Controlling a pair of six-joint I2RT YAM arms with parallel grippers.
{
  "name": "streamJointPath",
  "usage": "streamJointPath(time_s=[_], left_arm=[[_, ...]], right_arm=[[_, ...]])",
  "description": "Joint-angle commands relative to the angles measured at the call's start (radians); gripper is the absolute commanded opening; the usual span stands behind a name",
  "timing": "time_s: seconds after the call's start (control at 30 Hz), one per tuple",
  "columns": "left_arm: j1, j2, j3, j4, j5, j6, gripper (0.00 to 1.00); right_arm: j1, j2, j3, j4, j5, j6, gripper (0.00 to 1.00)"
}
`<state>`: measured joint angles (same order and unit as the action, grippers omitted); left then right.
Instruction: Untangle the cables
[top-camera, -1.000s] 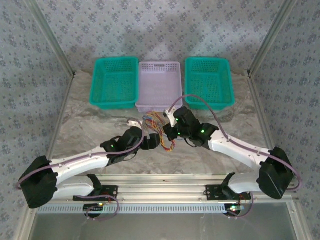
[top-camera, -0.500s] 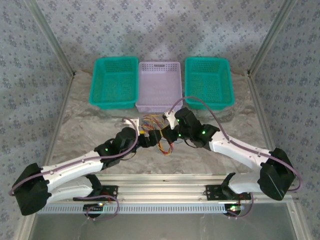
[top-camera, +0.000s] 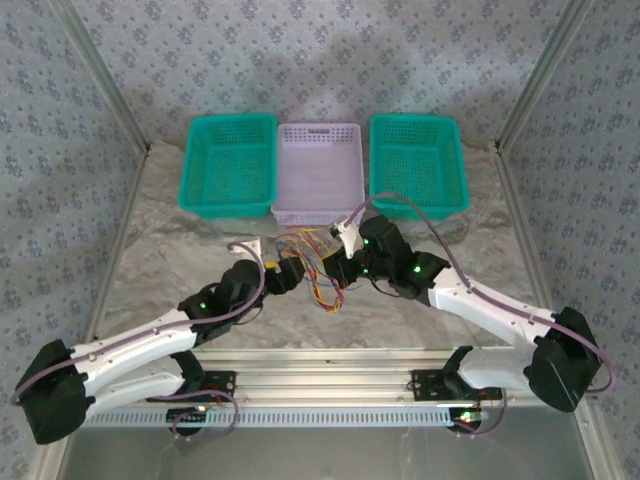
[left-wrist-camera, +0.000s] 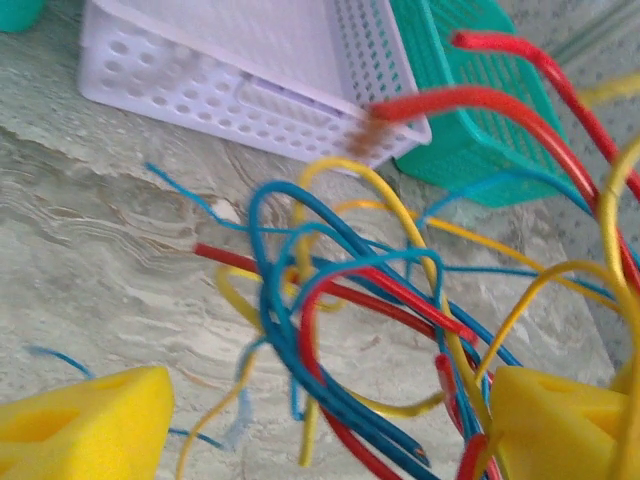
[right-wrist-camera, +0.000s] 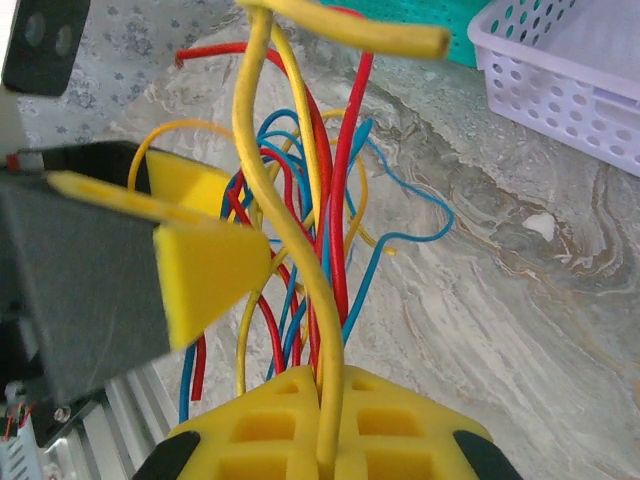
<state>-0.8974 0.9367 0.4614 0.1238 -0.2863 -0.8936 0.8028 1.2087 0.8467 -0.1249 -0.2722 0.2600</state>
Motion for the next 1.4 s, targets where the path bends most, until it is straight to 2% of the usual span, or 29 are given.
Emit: streamJointPath(time_s=[0.0, 0.1, 0.2, 0.43, 0.57, 0.77, 0.87, 0.97, 1.03, 1.17, 1.37], left_arm=[[0.030, -0.021, -0.007, -0.007, -0.026, -0.054, 0.82], [0.043, -0.017, -0.006, 0.012, -0.017, -0.067, 0.89], [0.044, -0.005, 0.001, 0.032, -0.001, -0.071, 0.90], [0.043, 0.025, -0.012, 0.074, 0.037, -0.084, 0.75], [0.045, 0.028, -0.015, 0.076, 0.034, -0.087, 0.63], [0.052, 0.028, -0.020, 0.063, 0.025, -0.096, 0.32], [0.059, 0.028, -0.023, 0.057, 0.023, -0.103, 0.26], [0.064, 0.022, -0.020, 0.044, 0.023, -0.102, 0.15], [0.068, 0.015, -0.018, 0.023, 0.018, -0.103, 0.00], [0.074, -0.018, -0.035, -0.018, -0.006, -0.112, 0.00], [0.083, -0.059, -0.070, -0.038, -0.028, -0.124, 0.00]], right_arm=[[-0.004, -0.020, -0.010, 0.050, -0.064, 0.040, 0.00], [0.001, -0.007, -0.012, 0.063, -0.081, 0.048, 0.00], [0.004, 0.006, -0.015, 0.079, -0.087, 0.061, 0.00], [0.010, 0.002, -0.032, 0.135, -0.081, 0.096, 0.00], [0.011, -0.003, -0.034, 0.137, -0.078, 0.099, 0.00], [0.010, -0.012, -0.042, 0.146, -0.082, 0.107, 0.00], [0.010, -0.012, -0.046, 0.155, -0.084, 0.112, 0.00], [0.007, -0.018, -0.049, 0.152, -0.070, 0.113, 0.00], [0.000, -0.034, -0.055, 0.137, -0.038, 0.114, 0.00], [-0.049, -0.098, -0.096, 0.124, 0.031, 0.140, 0.00], [-0.126, -0.189, -0.158, 0.125, 0.069, 0.185, 0.00]])
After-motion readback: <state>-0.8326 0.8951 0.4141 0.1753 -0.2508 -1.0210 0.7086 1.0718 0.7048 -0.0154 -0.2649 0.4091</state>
